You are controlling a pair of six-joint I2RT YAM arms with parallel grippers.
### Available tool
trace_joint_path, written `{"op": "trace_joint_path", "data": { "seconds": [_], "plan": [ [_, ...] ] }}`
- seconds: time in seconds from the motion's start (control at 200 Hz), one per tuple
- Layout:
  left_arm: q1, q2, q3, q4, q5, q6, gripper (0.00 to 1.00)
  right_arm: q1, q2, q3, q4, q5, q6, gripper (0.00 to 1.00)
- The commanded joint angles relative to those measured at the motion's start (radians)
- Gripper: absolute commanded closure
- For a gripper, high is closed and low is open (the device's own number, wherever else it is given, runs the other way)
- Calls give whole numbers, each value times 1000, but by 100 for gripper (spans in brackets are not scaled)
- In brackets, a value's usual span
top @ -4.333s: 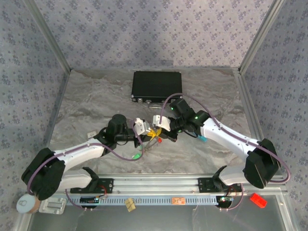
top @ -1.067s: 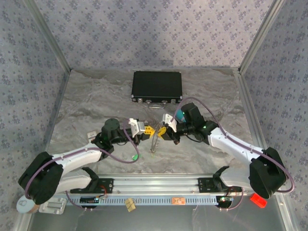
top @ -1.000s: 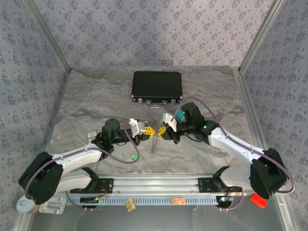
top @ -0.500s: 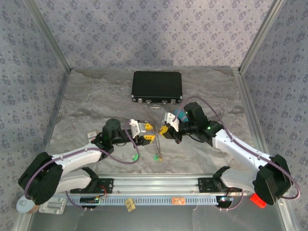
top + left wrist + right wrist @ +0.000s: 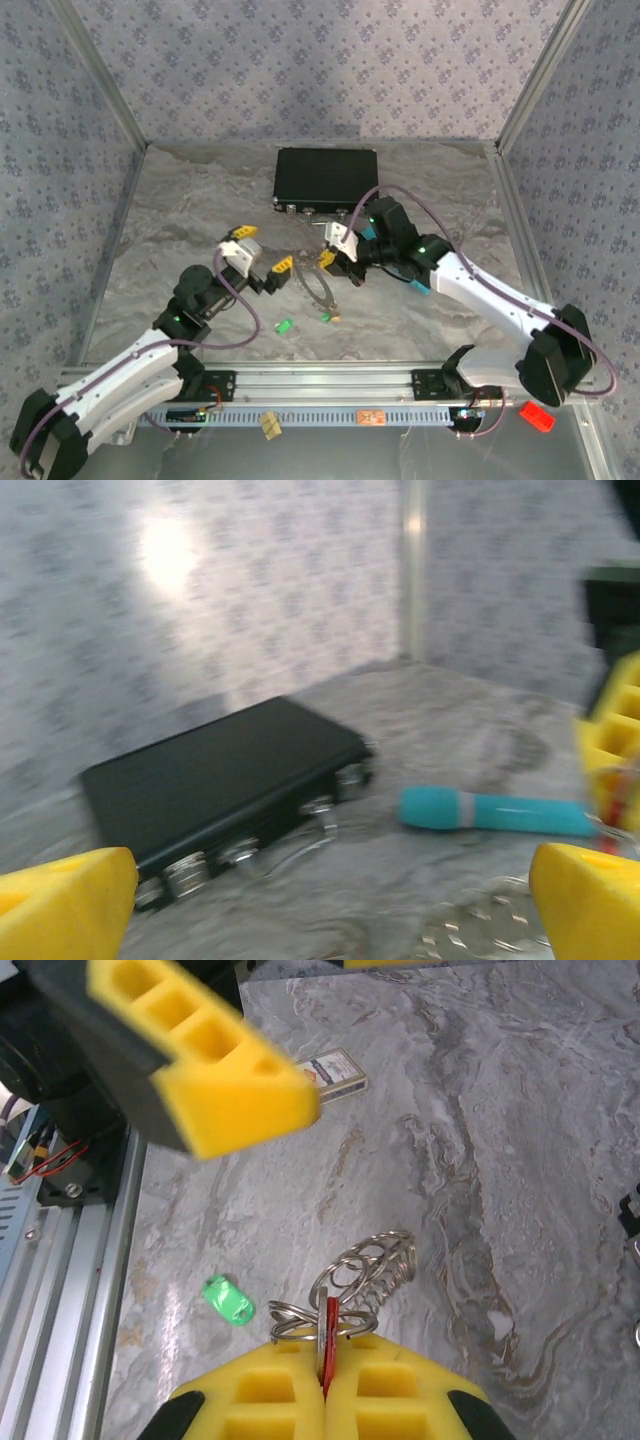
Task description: Put the keys on the keyring
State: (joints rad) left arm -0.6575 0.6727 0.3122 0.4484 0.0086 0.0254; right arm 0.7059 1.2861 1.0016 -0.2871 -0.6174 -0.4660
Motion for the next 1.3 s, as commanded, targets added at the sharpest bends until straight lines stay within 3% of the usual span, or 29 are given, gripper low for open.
{"op": "trace_joint_path", "data": {
  "seconds": [0.0, 0.225, 0.4, 0.6, 0.71, 0.98, 1.294],
  "plan": [
    [64, -83, 67, -157, -227, -128, 0, 33, 85, 101, 55, 21, -6, 100],
    [168, -231, 123, -314, -392, -299, 0, 140, 305, 266, 280, 56, 131, 100],
    [214, -292, 200, -468, -500, -436, 0, 192, 474, 328, 490, 199, 341, 100],
    [238, -274, 263, -584, -496, -523, 0, 172, 553, 294, 543, 375, 513, 100],
    [242, -233, 276, -598, -471, -539, 0, 143, 531, 247, 450, 395, 469, 100],
    [256, -140, 271, -554, -427, -549, 0, 94, 497, 202, 26, 384, 119, 100],
    [277, -60, 259, -501, -399, -553, 0, 47, 450, 114, -144, 486, -31, 100]
  ]
}}
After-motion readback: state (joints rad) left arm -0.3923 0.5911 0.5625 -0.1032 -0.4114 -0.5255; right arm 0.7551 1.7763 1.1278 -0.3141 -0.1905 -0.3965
